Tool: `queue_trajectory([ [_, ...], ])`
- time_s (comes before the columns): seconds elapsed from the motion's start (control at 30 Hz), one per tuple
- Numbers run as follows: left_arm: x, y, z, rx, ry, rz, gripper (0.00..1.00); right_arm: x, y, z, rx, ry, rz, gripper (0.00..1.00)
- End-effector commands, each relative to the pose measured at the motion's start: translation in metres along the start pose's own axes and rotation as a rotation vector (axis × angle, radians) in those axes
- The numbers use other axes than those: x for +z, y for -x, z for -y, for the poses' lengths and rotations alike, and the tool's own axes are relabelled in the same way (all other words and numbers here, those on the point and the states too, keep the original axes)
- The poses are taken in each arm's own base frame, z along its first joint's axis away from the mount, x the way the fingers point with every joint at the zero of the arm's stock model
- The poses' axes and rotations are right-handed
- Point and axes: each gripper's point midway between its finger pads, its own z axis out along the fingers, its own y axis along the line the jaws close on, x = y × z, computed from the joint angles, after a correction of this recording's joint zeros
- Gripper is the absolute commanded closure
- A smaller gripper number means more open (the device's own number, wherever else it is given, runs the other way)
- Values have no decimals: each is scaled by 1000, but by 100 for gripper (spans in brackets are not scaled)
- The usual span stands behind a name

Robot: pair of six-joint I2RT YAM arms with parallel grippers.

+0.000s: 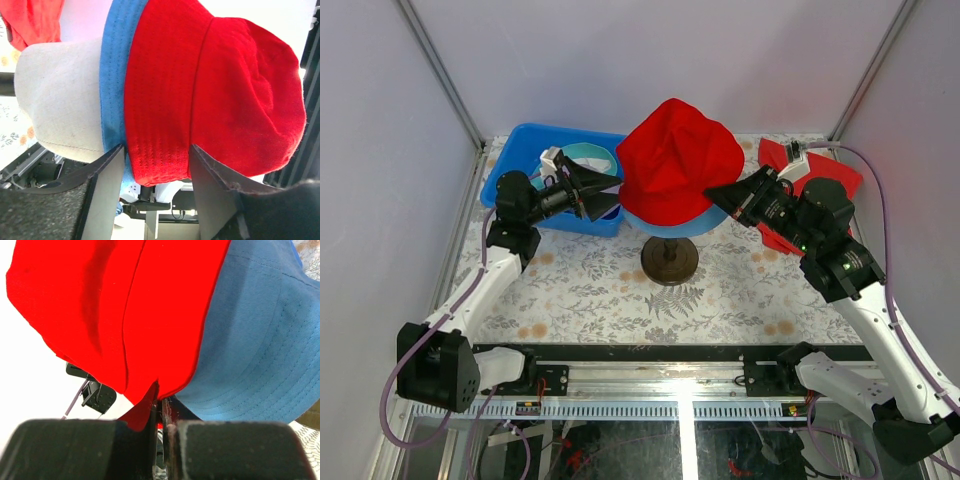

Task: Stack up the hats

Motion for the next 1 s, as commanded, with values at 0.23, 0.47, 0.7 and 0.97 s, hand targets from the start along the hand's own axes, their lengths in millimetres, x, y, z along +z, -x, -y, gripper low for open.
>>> queue_trajectory([
  [0.23,2,-7,21,42,-117,-5,69,5,2,1,8,7,13,100],
  [0.47,4,-6,12,32,-123,3,94,4,-3,7,16,-3,1,100],
  [0.7,5,-2,-3,22,-112,6,100,-4,-5,20,-14,-63,6,70],
  [0.97,17,4,7,58,-93,-26,100,-57,47,35,-272,-301,206,49],
])
